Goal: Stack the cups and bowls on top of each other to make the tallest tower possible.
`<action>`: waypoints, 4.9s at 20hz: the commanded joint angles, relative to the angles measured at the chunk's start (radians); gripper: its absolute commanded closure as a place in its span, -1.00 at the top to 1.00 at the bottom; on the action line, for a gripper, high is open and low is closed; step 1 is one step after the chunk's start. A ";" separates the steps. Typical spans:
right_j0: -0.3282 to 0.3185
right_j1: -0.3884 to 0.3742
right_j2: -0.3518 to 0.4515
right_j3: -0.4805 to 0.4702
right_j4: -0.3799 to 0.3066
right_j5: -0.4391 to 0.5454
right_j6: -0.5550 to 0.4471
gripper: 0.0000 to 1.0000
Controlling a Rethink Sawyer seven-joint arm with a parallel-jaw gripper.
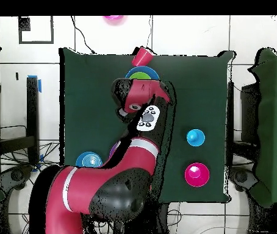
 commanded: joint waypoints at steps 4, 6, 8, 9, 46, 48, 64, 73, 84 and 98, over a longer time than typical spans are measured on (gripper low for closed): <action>0.038 0.026 0.057 0.008 0.049 -0.006 0.246 1.00; 0.041 0.019 0.059 0.010 0.047 0.022 0.225 1.00; 0.044 0.017 0.056 0.004 0.041 0.043 0.204 1.00; 0.043 0.016 0.053 -0.001 0.038 0.059 0.196 1.00; 0.025 -0.071 0.154 0.115 0.014 0.102 -0.013 1.00; 0.027 -0.065 0.155 0.119 0.017 0.089 0.005 1.00; 0.034 -0.054 0.176 0.131 0.000 0.031 0.016 1.00; 0.044 -0.020 0.166 0.112 -0.016 -0.057 0.050 1.00; 0.045 -0.018 0.171 0.155 -0.025 -0.112 0.007 1.00; 0.041 -0.038 0.174 0.181 -0.027 -0.088 -0.025 1.00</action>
